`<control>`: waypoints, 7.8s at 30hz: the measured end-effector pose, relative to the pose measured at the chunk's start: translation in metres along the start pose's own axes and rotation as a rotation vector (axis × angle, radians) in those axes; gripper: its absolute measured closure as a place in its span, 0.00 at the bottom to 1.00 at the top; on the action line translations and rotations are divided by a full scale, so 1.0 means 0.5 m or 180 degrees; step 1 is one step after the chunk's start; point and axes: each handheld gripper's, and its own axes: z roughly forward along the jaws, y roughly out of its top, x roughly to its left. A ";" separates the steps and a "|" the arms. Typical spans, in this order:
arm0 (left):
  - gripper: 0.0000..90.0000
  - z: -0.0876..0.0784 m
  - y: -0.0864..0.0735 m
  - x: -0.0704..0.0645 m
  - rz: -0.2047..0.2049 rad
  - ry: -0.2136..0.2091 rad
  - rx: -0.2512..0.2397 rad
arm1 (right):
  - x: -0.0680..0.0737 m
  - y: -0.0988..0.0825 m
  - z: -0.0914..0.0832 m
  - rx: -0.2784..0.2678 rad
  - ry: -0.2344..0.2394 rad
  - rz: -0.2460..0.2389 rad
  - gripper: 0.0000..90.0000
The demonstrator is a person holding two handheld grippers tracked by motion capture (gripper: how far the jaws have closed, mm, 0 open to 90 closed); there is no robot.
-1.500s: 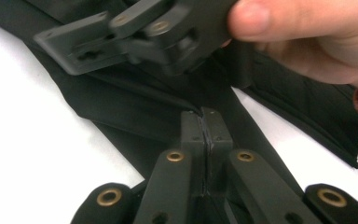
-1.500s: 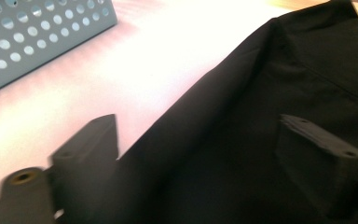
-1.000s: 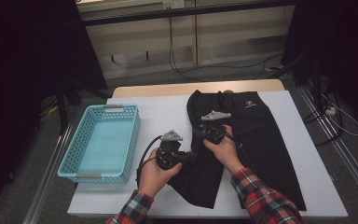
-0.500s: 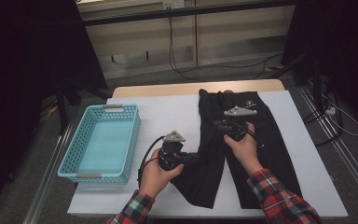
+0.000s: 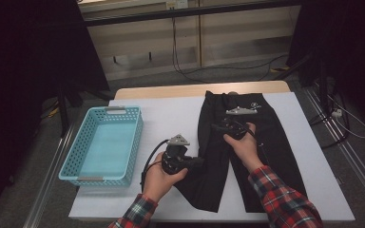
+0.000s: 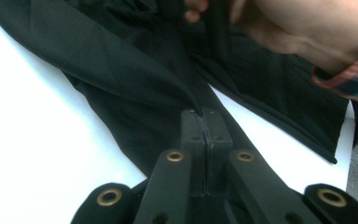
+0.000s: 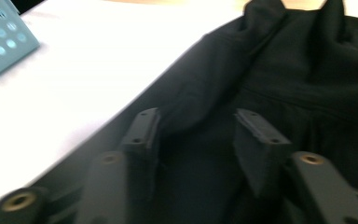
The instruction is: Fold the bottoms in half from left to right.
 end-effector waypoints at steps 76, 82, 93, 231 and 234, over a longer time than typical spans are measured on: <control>0.24 -0.013 0.064 0.021 0.0406 0.0221 -0.0546 | -0.212 0.057 -0.223 0.0121 -0.0641 -0.0318 0.39; 0.17 -0.010 0.042 0.052 0.0351 0.0375 -0.0482 | -0.165 -0.004 -0.216 0.0306 -0.0544 -0.0417 0.29; 0.12 -0.013 0.016 0.085 0.0440 0.0532 -0.0360 | -0.144 -0.078 -0.251 0.0315 -0.0543 -0.0307 0.24; 0.10 -0.028 -0.007 0.127 0.0494 0.0675 -0.0308 | -0.121 -0.222 -0.397 0.0806 -0.0080 -0.0558 1.00; 0.10 -0.029 -0.007 0.126 0.0465 0.0668 -0.0318 | -0.125 -0.221 -0.403 0.0794 -0.0070 -0.0540 1.00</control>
